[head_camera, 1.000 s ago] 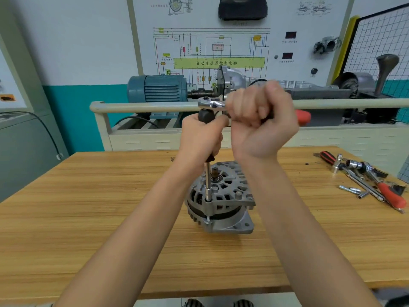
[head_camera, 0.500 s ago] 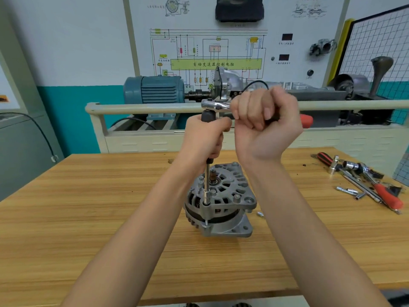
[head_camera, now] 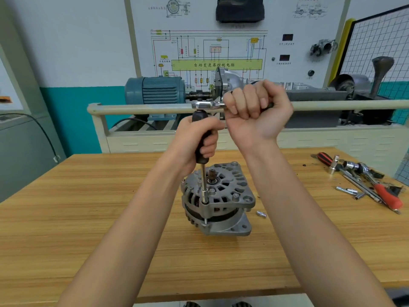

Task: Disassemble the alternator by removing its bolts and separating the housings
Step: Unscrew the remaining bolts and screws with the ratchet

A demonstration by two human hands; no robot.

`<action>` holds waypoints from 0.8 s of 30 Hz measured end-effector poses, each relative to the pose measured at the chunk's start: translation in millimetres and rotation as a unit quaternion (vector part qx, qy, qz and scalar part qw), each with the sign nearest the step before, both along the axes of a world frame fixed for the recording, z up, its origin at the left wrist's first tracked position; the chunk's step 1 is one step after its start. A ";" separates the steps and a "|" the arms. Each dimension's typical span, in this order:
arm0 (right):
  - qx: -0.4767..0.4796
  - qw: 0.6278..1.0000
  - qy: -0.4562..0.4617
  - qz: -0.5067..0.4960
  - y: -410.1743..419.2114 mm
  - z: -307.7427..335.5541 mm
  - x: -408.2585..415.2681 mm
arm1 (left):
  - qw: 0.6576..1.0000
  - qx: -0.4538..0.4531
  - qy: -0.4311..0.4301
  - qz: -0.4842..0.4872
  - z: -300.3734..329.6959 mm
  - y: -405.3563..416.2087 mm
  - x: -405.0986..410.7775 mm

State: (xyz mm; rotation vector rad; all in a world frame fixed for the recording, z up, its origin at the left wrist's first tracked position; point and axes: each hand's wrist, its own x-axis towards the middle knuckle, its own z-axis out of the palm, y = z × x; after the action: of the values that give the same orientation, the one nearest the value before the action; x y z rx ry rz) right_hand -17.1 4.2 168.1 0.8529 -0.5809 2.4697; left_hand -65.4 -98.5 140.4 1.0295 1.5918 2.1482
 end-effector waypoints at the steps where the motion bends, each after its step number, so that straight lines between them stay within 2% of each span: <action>1: -0.036 0.998 -0.020 0.038 3.4 0.1 -4.2 | 0.999 -0.012 0.009 -0.042 1.2 -3.2 -2.3; 3: -0.085 0.993 -0.032 0.076 8.4 -1.0 -8.8 | 0.994 -0.032 0.019 -0.100 2.7 -4.8 -3.8; 6: -0.091 0.994 -0.011 0.064 8.9 -4.9 -1.6 | 0.989 -0.044 -0.005 -0.144 0.9 0.6 -1.5; 8: -0.065 0.998 0.010 0.011 5.5 -8.0 7.8 | 0.992 -0.036 -0.010 -0.118 -1.0 5.0 -0.2; 11: 0.022 0.989 0.058 -0.137 -8.9 -12.2 18.2 | 1.000 -0.030 0.006 0.003 -2.6 13.9 6.0; 13: 0.092 0.943 0.106 -0.302 -23.3 -16.0 21.9 | 0.995 -0.024 0.018 0.099 -2.8 21.3 12.7; 15: 0.161 0.866 0.144 -0.450 -37.3 -20.0 24.6 | 0.983 0.002 0.035 0.181 -4.1 26.8 20.1; 16: 0.185 0.841 0.151 -0.485 -42.4 -20.9 25.7 | 0.976 0.012 0.048 0.211 -5.3 27.5 22.7; 17: 0.195 0.833 0.153 -0.494 -44.9 -21.3 26.4 | 0.969 0.016 0.061 0.237 -6.7 27.0 24.1; 18: 0.193 0.840 0.155 -0.483 -45.0 -21.1 26.2 | 0.964 0.020 0.070 0.254 -8.2 25.9 23.5; 20: 0.169 0.882 0.160 -0.409 -40.2 -17.2 24.4 | 0.966 0.031 0.055 0.250 -9.4 23.1 20.0; 22: 0.134 0.936 0.136 -0.294 -29.8 -9.9 20.2 | 0.980 0.017 0.020 0.196 -8.0 17.7 15.0; 24: 0.097 0.977 0.073 -0.174 -17.3 -2.3 14.9 | 0.994 0.000 0.009 0.111 -5.6 9.1 8.7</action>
State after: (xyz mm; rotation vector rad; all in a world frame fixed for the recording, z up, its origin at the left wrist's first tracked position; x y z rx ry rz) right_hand -2.2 -13.1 165.9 0.9118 -0.8497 2.0409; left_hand -56.7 -89.4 134.7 0.9125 1.7903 2.2841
